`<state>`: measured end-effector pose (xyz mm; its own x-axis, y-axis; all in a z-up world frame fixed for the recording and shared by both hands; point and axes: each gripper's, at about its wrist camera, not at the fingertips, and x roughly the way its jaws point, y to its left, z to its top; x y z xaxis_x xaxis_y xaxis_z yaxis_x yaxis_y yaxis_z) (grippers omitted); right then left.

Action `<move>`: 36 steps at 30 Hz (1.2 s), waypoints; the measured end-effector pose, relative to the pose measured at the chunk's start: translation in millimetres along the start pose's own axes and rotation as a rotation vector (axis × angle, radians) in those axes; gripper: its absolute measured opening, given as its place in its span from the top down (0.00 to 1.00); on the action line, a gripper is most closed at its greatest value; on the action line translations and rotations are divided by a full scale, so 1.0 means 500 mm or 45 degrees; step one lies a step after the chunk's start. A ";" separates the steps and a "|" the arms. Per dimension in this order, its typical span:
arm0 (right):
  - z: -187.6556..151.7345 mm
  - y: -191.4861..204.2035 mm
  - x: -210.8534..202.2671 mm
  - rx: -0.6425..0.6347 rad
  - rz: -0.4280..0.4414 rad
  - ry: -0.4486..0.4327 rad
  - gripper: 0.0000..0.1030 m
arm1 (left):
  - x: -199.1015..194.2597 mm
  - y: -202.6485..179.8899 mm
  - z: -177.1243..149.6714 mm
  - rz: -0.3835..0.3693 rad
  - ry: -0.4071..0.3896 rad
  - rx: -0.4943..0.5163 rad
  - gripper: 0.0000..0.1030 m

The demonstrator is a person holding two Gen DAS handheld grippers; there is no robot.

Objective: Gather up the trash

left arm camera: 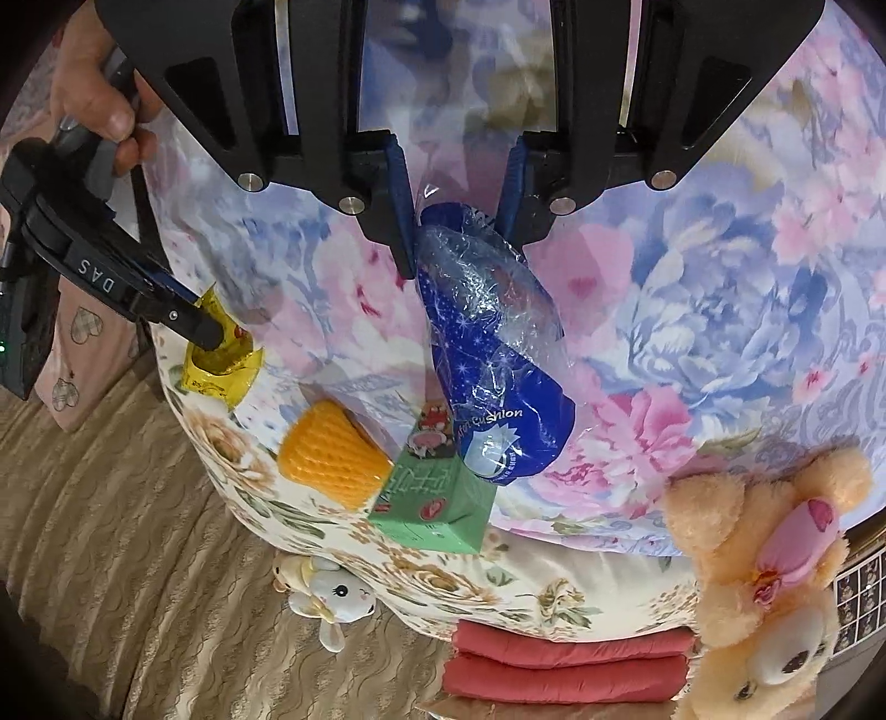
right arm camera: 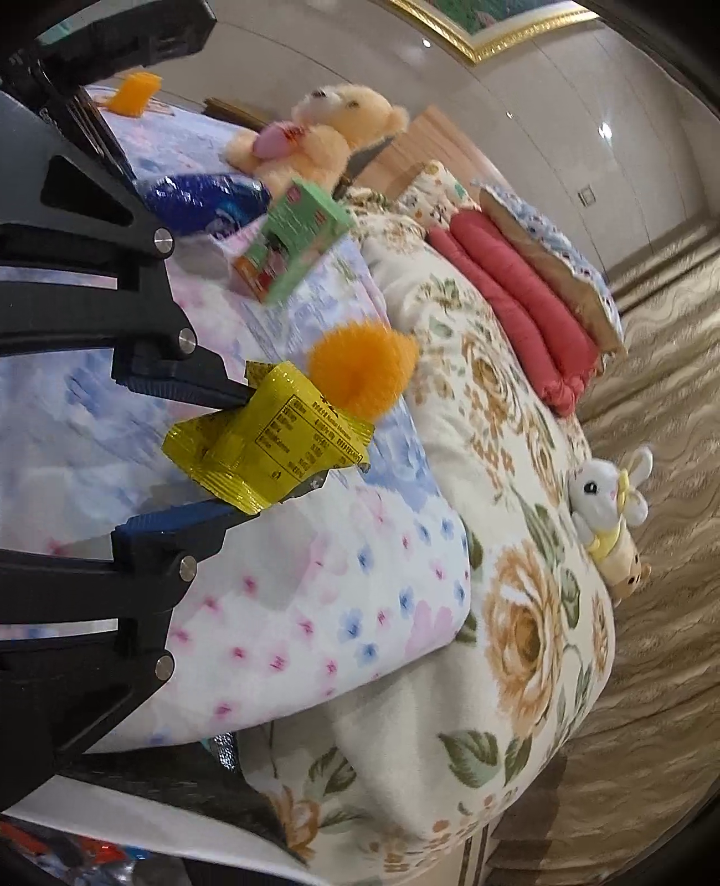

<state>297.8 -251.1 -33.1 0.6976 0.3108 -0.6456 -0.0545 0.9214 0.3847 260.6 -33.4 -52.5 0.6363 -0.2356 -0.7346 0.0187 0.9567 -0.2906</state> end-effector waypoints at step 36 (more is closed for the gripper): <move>-0.161 -0.034 -0.260 0.106 0.047 -0.103 0.68 | -0.131 -0.169 -0.136 -0.169 0.010 0.249 0.75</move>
<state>150.4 -288.6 -8.9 0.7516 0.3209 -0.5763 -0.0235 0.8861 0.4629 164.8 -110.6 -21.3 0.6125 -0.3623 -0.7025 0.2513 0.9319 -0.2615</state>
